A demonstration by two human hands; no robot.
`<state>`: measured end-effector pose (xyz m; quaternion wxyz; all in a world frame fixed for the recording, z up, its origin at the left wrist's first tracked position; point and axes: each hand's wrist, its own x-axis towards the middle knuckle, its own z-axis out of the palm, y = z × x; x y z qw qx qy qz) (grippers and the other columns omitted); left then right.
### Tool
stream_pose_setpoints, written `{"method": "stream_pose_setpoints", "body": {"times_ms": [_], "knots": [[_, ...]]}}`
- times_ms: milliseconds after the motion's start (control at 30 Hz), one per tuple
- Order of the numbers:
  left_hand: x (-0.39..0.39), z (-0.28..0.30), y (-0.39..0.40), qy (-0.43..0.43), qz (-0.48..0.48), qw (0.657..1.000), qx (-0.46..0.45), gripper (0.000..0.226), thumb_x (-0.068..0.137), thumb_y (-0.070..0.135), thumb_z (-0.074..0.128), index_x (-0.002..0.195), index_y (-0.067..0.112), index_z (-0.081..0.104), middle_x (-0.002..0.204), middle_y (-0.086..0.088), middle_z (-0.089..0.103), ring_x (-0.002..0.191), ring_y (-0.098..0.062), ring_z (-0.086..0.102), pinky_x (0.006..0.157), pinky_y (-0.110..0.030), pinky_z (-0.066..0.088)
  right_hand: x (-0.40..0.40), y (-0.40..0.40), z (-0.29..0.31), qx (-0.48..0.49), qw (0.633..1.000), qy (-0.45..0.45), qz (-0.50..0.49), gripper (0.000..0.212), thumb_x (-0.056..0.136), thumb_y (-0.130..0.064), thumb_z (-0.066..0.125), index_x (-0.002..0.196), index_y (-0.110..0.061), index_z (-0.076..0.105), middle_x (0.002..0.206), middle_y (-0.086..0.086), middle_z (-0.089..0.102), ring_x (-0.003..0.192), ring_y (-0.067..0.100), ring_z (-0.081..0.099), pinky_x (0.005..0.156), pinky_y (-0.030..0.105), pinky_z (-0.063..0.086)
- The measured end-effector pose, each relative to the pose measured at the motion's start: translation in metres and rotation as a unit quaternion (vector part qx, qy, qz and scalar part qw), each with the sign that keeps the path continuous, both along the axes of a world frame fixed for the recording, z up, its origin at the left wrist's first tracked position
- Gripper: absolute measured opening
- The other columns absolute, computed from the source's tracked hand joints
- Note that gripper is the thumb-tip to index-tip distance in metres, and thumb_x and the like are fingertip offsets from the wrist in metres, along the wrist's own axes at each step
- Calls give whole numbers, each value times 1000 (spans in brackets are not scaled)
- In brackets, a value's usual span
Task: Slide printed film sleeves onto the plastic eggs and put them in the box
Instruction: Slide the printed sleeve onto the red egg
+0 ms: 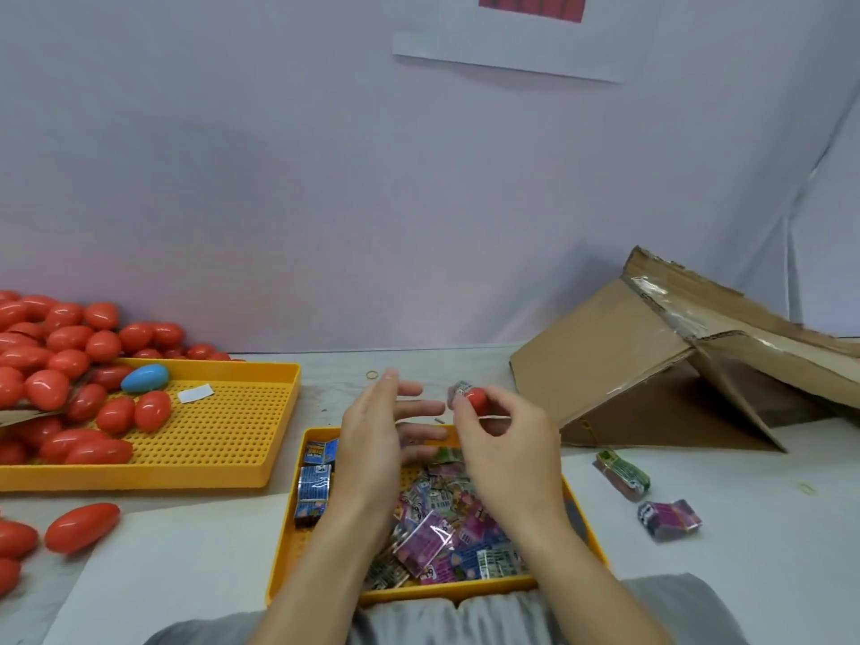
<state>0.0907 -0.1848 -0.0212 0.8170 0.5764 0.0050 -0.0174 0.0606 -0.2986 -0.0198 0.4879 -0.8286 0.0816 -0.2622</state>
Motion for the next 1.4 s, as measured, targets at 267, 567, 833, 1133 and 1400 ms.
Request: {"method": "stream_pose_setpoints", "body": {"times_ms": [267, 567, 833, 1133, 1400], "knots": [[1, -1, 2, 16, 34, 999, -7, 27, 103, 23, 43, 96, 8, 64, 81, -10, 75, 60, -21, 67, 52, -29, 53, 31, -63, 55, 455, 891, -12, -11, 16, 96, -14, 61, 87, -3, 67, 77, 10, 68, 66, 14, 65, 61, 22, 52], [2, 0, 1, 19, 28, 999, 1, 30, 103, 23, 42, 94, 6, 64, 78, -11, 74, 56, -20, 64, 51, -29, 52, 45, -102, 88, 549, 831, -40, 79, 19, 98, -11, 55, 110, 4, 55, 96, 22, 64, 82, 23, 67, 57, 18, 57], [1, 4, -1, 17, 37, 999, 19, 24, 98, 13, 45, 89, 2, 64, 71, -11, 71, 56, -22, 63, 49, -29, 50, -2, -27, 20, 174, 957, 150, 180, 25, 96, 0, 51, 92, -13, 72, 69, 3, 72, 56, 12, 64, 54, 20, 49], [4, 22, 24, -70, 57, 966, 241, 18, 96, 15, 54, 84, 11, 67, 72, -2, 69, 58, -13, 62, 56, -32, 50, -12, -7, 5, -150, 968, 80, 183, 30, 92, -10, 57, 75, -34, 66, 59, -16, 62, 49, 4, 53, 46, 12, 36], [17, 35, 105, -59, 144, 816, 557, 6, 92, 25, 60, 87, 22, 61, 81, 6, 63, 71, -11, 58, 55, -22, 45, -14, -10, 1, -142, 965, 75, 206, 31, 89, -6, 63, 71, -31, 67, 63, -18, 64, 52, 0, 56, 46, 10, 37]]}}
